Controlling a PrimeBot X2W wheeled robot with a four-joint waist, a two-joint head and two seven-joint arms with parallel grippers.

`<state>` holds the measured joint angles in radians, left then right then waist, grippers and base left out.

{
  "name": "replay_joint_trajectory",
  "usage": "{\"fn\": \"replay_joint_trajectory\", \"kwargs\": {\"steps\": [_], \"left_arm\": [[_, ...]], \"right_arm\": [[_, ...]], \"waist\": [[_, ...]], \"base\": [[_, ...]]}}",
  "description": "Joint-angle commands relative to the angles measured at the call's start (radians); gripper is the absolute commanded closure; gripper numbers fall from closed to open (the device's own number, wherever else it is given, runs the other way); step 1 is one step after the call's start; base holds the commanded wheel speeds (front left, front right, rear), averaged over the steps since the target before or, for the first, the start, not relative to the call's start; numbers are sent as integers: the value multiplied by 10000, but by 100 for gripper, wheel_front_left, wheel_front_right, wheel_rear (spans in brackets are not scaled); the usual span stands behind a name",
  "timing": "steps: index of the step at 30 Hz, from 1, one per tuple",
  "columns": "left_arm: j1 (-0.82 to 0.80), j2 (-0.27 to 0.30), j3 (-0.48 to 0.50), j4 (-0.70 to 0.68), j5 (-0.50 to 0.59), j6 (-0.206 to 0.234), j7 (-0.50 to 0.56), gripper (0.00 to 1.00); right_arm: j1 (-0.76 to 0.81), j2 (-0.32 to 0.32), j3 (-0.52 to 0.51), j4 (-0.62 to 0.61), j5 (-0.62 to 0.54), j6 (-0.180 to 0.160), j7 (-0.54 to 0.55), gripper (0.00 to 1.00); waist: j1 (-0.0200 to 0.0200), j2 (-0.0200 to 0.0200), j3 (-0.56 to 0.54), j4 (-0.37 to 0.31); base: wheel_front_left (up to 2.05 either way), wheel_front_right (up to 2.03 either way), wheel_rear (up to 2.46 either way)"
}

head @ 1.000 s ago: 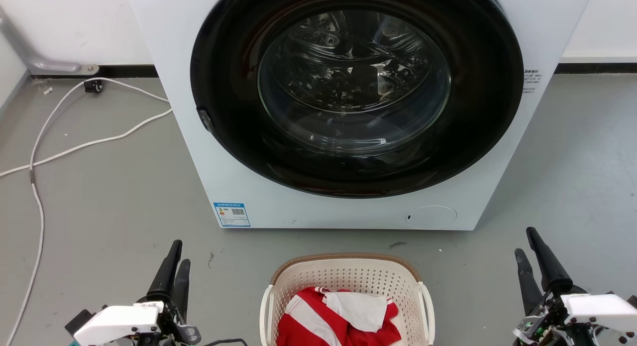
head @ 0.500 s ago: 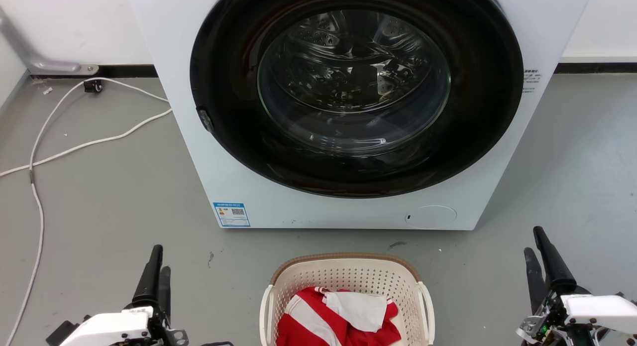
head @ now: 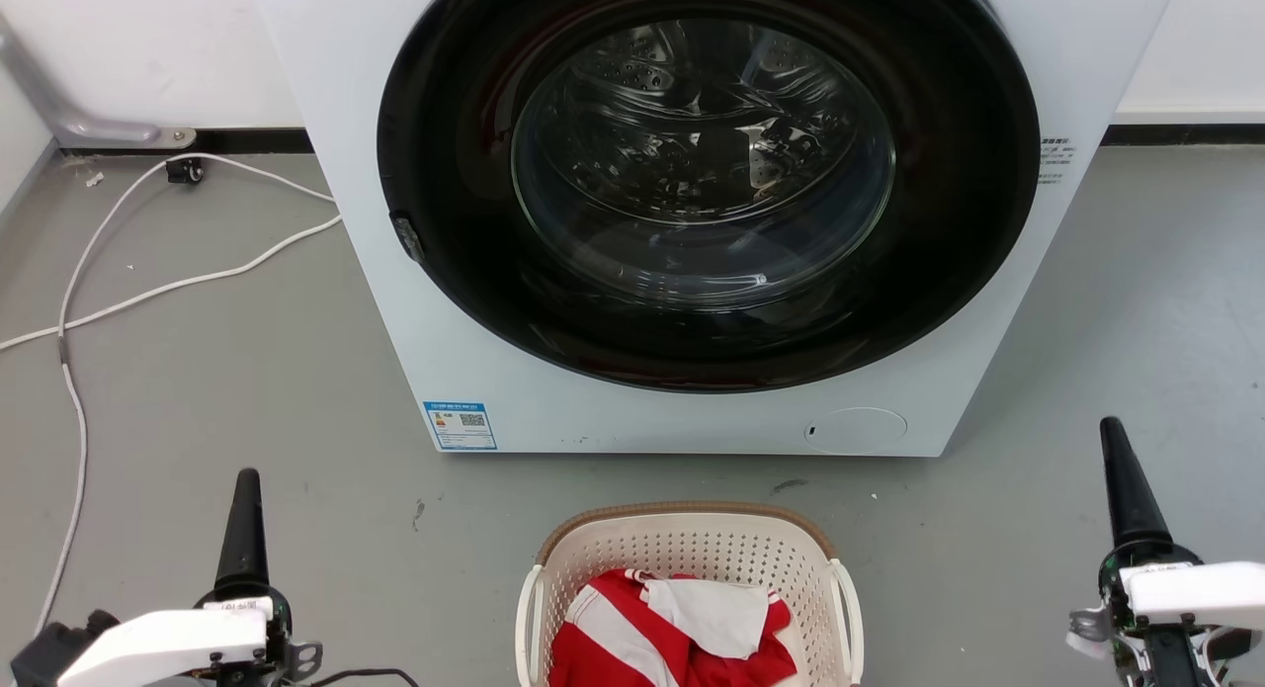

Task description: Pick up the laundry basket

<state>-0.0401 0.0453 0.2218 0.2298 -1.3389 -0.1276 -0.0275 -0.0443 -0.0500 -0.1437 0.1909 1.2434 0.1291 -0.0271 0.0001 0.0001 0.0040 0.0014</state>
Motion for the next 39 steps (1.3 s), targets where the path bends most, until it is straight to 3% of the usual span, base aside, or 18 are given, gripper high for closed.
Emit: {"fn": "replay_joint_trajectory", "kwargs": {"steps": [1,6,13,23,28,39], "left_arm": [[-86,43,42,-501,747,16,-120,0],[-7,46,-157,-1273,1838,453,-300,0],[264,49,-525,-1783,2132,34,-534,0],[497,53,-1426,-2601,5458,-26,-820,0],[559,52,-1972,-2940,6929,169,-964,0],[658,307,-2918,-3187,8876,614,-1270,0]], "right_arm": [[-297,-25,-49,-467,-735,17,-128,0],[-336,-24,64,-1194,-2393,18,-308,0],[-244,-23,399,-1968,-4541,19,-546,0],[-37,-21,843,-2444,-6887,20,-829,0],[91,-20,986,-2524,-7923,21,-973,0],[273,-17,1022,-2342,-9487,21,-1273,0]], "waist": [[-1,-1,9,10],[-1,-1,26,18],[-1,-1,39,15],[-1,-1,89,-14],[-1,-1,102,-31],[-1,-1,92,-79]], "base": [[0,0,0],[0,0,0],[0,0,0],[0,0,0],[0,0,0],[0,0,0]]}}
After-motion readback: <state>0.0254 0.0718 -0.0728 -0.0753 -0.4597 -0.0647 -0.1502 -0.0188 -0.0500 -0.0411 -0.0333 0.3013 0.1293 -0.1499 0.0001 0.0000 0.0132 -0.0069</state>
